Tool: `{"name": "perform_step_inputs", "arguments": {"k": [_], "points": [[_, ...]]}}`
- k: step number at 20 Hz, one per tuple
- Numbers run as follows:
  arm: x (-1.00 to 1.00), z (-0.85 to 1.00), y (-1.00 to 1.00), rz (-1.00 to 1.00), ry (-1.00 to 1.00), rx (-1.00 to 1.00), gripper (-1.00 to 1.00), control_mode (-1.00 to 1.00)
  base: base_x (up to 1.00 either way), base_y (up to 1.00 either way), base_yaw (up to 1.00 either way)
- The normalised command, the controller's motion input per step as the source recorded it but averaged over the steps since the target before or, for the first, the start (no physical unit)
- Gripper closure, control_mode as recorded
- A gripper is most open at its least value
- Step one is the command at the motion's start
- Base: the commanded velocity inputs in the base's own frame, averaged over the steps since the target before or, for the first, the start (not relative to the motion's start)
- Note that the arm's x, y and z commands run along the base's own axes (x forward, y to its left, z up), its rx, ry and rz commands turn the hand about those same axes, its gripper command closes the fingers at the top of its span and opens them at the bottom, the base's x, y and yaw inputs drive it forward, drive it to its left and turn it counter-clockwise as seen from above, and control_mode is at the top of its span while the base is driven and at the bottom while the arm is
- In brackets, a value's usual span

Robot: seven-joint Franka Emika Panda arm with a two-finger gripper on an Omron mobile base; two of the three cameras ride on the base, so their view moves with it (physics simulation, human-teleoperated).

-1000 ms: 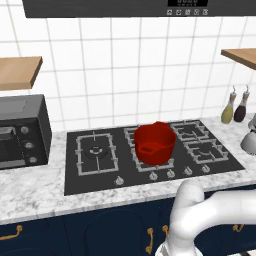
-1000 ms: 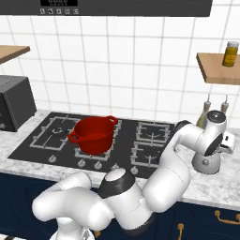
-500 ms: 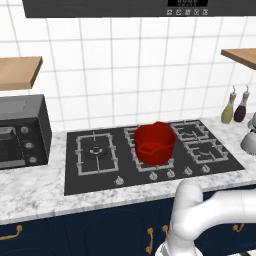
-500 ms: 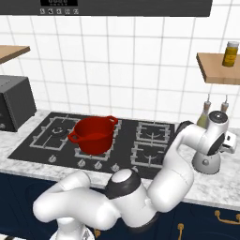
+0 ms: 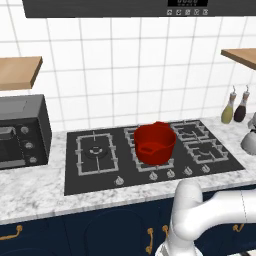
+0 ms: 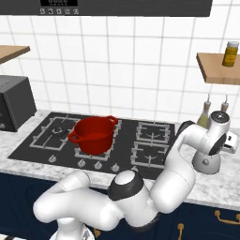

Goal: Pick the kettle from the counter and place it on a stove burner. Then turn the burner on.

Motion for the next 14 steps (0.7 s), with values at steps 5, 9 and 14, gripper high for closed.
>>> {"name": "perform_step_inputs", "arguments": {"k": [5,9,14], "points": [[0.02,0.0,0.0,0.0,0.0,0.0,1.0,-1.0,0.0,0.0,0.0],[0.0,0.0,0.0,0.0,0.0,0.0,1.0,-1.0,0.0,0.0,0.0],[-0.2,0.03,0.06,0.02,-0.02,0.0,1.0,-1.0,0.0,0.0,0.0]]}}
